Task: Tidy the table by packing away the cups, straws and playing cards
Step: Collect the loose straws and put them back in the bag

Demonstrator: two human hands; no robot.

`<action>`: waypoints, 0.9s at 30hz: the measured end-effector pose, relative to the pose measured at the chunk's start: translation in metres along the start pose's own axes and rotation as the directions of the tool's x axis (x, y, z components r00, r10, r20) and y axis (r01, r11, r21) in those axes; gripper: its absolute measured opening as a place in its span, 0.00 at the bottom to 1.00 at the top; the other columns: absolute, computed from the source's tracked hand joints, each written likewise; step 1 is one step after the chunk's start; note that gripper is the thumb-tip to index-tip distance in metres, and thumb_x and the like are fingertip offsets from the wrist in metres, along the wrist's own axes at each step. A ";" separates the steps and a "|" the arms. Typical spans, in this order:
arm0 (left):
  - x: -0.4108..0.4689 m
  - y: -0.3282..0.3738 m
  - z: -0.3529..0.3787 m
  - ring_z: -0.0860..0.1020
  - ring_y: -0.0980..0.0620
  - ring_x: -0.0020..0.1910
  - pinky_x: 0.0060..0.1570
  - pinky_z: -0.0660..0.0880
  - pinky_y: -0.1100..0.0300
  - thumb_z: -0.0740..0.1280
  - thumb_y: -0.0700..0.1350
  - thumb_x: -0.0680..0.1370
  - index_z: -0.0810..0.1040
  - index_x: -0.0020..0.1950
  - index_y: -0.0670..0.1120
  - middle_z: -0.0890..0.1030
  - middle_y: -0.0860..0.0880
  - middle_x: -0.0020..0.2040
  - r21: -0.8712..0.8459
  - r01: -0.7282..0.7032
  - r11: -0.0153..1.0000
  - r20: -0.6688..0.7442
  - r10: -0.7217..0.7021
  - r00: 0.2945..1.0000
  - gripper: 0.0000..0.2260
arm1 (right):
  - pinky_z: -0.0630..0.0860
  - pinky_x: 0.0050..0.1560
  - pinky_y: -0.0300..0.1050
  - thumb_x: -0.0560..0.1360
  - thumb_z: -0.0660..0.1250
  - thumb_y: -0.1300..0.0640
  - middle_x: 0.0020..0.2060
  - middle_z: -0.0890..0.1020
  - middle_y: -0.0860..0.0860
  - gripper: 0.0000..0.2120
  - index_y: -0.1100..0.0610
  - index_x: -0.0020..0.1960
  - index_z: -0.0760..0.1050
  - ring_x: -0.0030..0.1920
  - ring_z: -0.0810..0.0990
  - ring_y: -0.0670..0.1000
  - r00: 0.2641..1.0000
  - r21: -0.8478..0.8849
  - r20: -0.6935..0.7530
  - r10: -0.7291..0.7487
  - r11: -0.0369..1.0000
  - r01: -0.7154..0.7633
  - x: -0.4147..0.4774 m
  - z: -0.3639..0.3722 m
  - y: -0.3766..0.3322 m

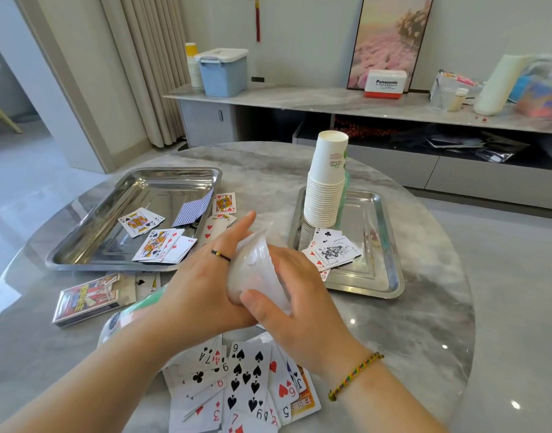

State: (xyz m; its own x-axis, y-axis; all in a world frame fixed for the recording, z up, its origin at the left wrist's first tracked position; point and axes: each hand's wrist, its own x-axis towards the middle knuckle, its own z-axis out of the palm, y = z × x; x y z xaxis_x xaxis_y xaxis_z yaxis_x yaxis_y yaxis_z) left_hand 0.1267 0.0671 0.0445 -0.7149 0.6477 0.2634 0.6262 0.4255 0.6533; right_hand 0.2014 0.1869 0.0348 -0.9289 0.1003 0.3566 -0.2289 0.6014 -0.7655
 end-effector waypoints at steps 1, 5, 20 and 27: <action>0.000 -0.001 0.001 0.72 0.62 0.55 0.52 0.64 0.75 0.74 0.51 0.55 0.50 0.58 0.72 0.71 0.68 0.57 0.010 -0.010 1.000 0.005 0.010 1.000 0.43 | 0.58 0.64 0.33 0.64 0.52 0.35 0.55 0.72 0.44 0.34 0.54 0.61 0.70 0.60 0.64 0.42 1.000 -0.026 0.014 0.021 0.999 -0.021 0.000 0.000 0.000; 0.001 -0.001 0.002 0.72 0.64 0.53 0.50 0.63 0.80 0.77 0.48 0.57 0.50 0.58 0.72 0.68 0.73 0.53 0.004 -0.010 1.000 0.023 0.010 1.000 0.44 | 0.52 0.61 0.25 0.61 0.55 0.33 0.56 0.71 0.42 0.34 0.51 0.60 0.72 0.60 0.61 0.40 0.998 -0.039 -0.010 0.065 0.997 -0.065 0.000 -0.003 0.001; 0.029 -0.021 -0.030 0.75 0.62 0.58 0.54 0.71 0.67 0.69 0.61 0.65 0.66 0.62 0.61 0.76 0.62 0.57 -0.408 0.330 0.851 0.370 -0.177 0.912 0.27 | 0.68 0.49 0.24 0.72 0.64 0.66 0.44 0.77 0.40 0.07 0.57 0.44 0.79 0.47 0.74 0.32 0.987 0.356 -0.051 0.152 0.926 -0.124 0.003 -0.012 0.012; 0.055 -0.006 -0.019 0.83 0.52 0.37 0.36 0.80 0.63 0.63 0.56 0.63 0.80 0.44 0.45 0.85 0.47 0.38 -0.386 0.600 0.700 0.615 -0.289 0.733 0.18 | 0.59 0.55 0.19 0.68 0.59 0.53 0.54 0.68 0.35 0.02 0.47 0.38 0.70 0.55 0.65 0.27 0.972 0.356 -0.151 0.180 0.927 -0.116 0.003 -0.008 0.008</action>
State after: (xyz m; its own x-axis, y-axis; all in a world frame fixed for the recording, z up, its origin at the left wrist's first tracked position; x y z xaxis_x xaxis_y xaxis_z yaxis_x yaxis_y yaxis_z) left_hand 0.0777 0.0882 0.0684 -0.5140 0.7407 -0.4326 -0.1110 0.4427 0.8898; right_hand 0.1994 0.1988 0.0341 -0.9000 0.3256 0.2897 -0.2077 0.2640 -0.9419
